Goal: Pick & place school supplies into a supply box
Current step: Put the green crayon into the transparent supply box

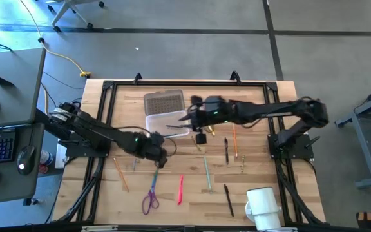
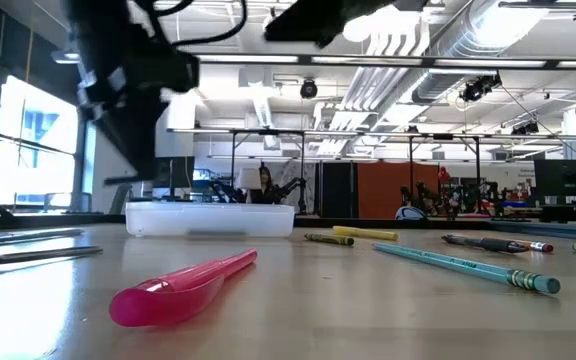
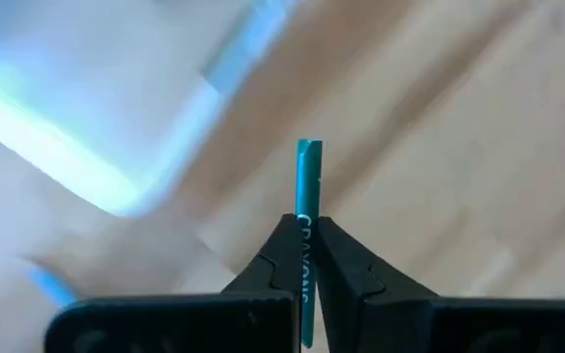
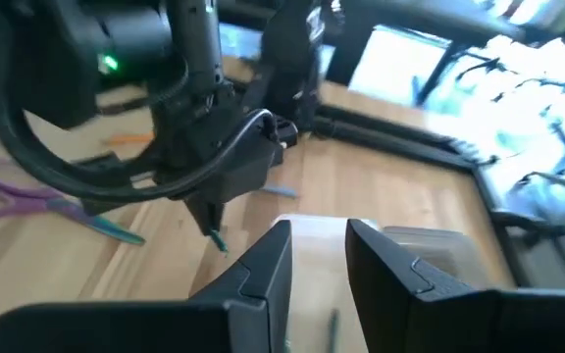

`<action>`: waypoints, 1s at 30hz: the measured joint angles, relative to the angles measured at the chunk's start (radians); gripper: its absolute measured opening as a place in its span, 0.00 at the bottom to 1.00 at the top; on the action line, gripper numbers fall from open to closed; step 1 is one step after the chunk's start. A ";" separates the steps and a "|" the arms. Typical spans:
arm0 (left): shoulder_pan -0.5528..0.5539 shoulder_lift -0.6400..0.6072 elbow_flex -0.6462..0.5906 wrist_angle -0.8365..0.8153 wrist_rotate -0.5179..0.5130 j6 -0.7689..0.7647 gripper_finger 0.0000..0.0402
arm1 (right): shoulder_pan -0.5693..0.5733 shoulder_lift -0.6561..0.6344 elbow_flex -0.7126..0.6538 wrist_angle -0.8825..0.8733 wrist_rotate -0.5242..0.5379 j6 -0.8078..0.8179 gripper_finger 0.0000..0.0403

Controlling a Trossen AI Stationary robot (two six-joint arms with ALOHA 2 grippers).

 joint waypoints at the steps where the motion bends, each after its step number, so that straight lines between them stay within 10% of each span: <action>1: 0.020 0.000 0.026 -0.036 -0.020 0.028 0.11 | 0.000 -0.031 0.000 -0.012 0.015 0.000 0.21; 16: 0.423 0.080 0.108 -0.065 -0.019 0.474 0.13 | -0.001 -0.153 -0.017 -0.304 0.039 0.112 0.21; 30: 0.458 0.274 0.106 -0.027 0.059 0.460 0.24 | -0.014 -0.151 -0.295 -0.192 0.172 0.313 0.21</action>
